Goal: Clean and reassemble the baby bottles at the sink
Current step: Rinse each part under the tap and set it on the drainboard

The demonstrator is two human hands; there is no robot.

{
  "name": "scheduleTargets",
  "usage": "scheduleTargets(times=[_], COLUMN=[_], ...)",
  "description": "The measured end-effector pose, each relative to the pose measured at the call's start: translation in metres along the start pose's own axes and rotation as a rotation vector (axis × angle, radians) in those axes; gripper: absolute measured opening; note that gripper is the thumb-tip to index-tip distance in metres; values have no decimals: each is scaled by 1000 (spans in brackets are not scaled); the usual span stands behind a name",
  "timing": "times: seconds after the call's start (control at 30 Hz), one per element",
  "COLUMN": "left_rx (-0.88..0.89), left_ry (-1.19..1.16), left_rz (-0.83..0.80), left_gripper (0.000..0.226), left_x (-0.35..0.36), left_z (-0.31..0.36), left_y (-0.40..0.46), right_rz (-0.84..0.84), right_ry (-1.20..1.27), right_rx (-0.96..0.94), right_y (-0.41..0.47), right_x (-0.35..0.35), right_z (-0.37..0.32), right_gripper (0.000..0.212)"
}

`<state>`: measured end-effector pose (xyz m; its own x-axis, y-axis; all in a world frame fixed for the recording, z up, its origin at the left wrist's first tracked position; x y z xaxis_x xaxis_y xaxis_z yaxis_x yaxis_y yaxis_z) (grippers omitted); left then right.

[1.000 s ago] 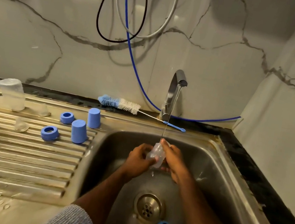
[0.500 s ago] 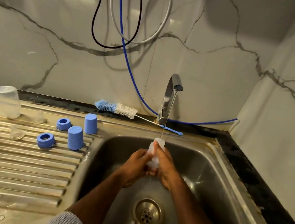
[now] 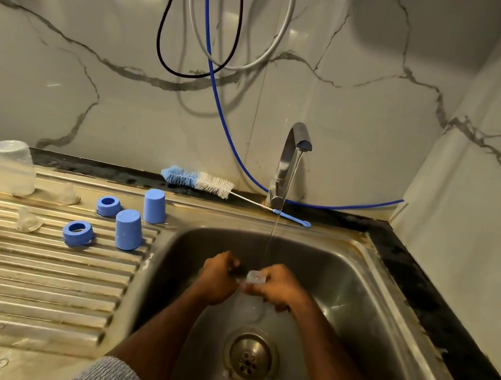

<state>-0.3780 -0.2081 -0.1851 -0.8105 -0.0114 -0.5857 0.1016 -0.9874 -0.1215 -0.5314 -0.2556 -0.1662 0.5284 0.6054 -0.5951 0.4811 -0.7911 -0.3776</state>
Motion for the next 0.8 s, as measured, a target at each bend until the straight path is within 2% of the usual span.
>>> scheduleTargets(times=[0.1,0.13,0.23,0.37,0.43,0.57,0.7,0.8], left_rx=[-41,-44,-27,-35,-36,-44,-29,-4], left_ry=[37,50,67,100,120,107,81,20], left_rz=[1,-3,-26,-52,-75,-116,-139,-71], left_gripper=[23,22,14,20,19,17,46,33], left_x=[0,0,2,4,6,9,12,8], left_z=[-3,-3,-1,-2,-1,0,1,2], left_y=[1,1,1,2,1,1,-2,-3], right_rz=[243,229,-30,190,139,177,54,-32], right_ry=[-82,-85,-79,-163,-146,-186,56,163], right_rx=[-5,-26,-4,36,39,52,91,91], right_y=[2,3,8,7,7,3,-5,-7], right_x=[-6,-6,8,2,1,-2,3,4], right_z=[0,-2,0,3,1,-1,-4,-2], right_gripper=[37,36,27,37,39,40,40,42])
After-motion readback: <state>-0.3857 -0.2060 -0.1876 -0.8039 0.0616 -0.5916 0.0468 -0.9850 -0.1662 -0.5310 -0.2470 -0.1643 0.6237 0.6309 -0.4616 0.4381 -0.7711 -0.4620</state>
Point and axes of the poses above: each hand's wrist, its own y-axis towards the middle knuckle, its own x-axis out of the palm, z = x × y, the point moved 3 cm from there along y, towards the middle knuckle, and after that the axes turned 12 degrees about -z, right-handed, at the moved point
